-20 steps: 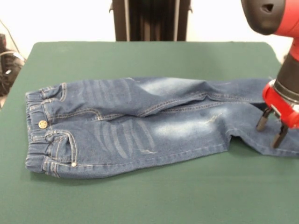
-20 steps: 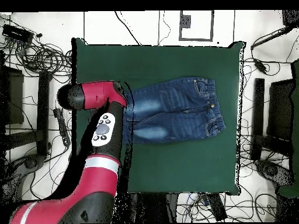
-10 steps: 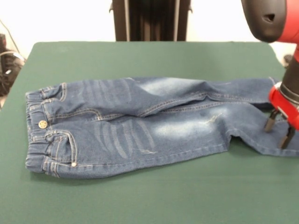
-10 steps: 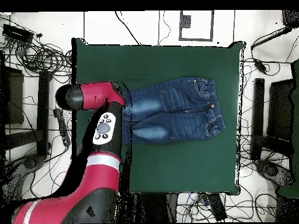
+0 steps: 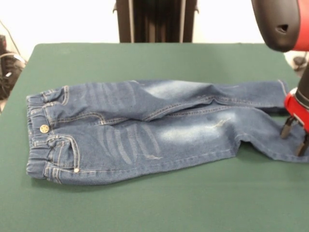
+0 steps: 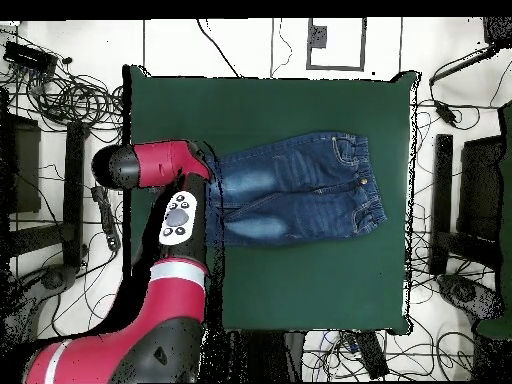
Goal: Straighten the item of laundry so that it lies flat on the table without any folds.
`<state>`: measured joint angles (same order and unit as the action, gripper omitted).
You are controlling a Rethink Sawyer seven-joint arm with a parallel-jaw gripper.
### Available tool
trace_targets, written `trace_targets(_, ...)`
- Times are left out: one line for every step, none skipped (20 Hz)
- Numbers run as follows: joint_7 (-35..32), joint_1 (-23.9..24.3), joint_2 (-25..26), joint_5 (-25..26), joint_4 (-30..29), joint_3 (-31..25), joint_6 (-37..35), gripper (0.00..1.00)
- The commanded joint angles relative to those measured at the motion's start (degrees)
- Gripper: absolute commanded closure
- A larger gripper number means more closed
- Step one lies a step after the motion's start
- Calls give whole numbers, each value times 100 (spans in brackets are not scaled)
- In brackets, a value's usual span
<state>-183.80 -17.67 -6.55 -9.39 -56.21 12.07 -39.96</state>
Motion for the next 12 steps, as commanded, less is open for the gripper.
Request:
trace_targets(299, -251, 629, -63, 361, -996, 75, 0)
trace_targets(358, -228, 678, -45, 411, -1017, 92, 0)
trace_targets(417, -199, 769, -17, 485, -1035, 174, 0)
trace_targets(442, -188, 828, -8, 544, -1049, 201, 0)
trace_targets(467, -167, 876, -7, 548, -1100, 319, 0)
trace_targets(470, -167, 911, -5, 582, -1120, 345, 0)
trace_targets(508, -149, 892, -28, 516, -1217, 437, 0)
trace_targets(507, -148, 888, -49, 505, -1262, 451, 0)
trace_targets(462, -166, 884, -93, 510, -1314, 445, 0)
trace_targets(391, -199, 886, -121, 538, -1324, 415, 0)
trace_targets(319, -231, 888, -150, 567, -1334, 385, 0)
trace_targets(250, -264, 898, -157, 599, -1319, 365, 0)
